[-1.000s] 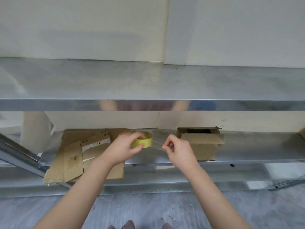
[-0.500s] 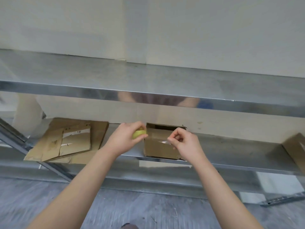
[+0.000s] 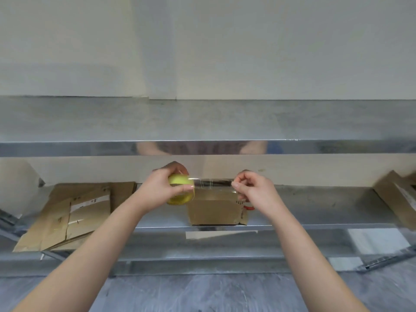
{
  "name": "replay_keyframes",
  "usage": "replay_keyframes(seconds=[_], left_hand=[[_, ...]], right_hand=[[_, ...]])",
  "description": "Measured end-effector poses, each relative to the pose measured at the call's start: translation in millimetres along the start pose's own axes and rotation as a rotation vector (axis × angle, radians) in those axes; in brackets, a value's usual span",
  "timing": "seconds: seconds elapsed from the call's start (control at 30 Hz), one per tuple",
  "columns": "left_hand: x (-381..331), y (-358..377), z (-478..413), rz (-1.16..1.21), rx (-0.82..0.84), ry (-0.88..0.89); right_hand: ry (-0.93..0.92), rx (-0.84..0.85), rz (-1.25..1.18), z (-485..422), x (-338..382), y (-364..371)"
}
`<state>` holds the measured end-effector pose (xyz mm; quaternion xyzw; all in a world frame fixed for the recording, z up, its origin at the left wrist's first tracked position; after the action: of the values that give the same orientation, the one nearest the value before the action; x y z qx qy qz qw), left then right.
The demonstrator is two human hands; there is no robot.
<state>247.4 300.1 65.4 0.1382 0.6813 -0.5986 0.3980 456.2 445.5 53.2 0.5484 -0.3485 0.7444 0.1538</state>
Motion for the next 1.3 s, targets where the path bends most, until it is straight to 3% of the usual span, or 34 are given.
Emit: replay_keyframes(seconds=[0.13,0.3,0.53,0.87,1.3], left_hand=[[10,-3,-14,-0.121,-0.083,-0.125],[16,0,-17,-0.182,-0.006,-0.078],[8,-2,-12,0.147,0.104,-0.003],[12,9,-45,0.259,0.026,-0.123],[21,47,-55,0.004,0.049,-0.150]], right_hand=[[-0.020,0.000,0.029,2,1,6],[0.049,-0.035,0.007,-3,-11,0],[0.074,-0.005,-0.080,-19,-19,-22],[0.081,0.015,-0.202,-38,-34,-39],[0.129,0.032,-0.105,-41,-69,-39]])
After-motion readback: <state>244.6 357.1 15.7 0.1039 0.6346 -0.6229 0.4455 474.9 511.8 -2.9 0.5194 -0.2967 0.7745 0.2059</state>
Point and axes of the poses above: each hand's wrist, its own z-axis away from the middle knuckle, its own y-axis out of the palm, x = y × z, the point moved 4 cm from there along -z, towards the middle knuckle, and after that the axes turned 6 degrees about x, right-handed, at the moved point
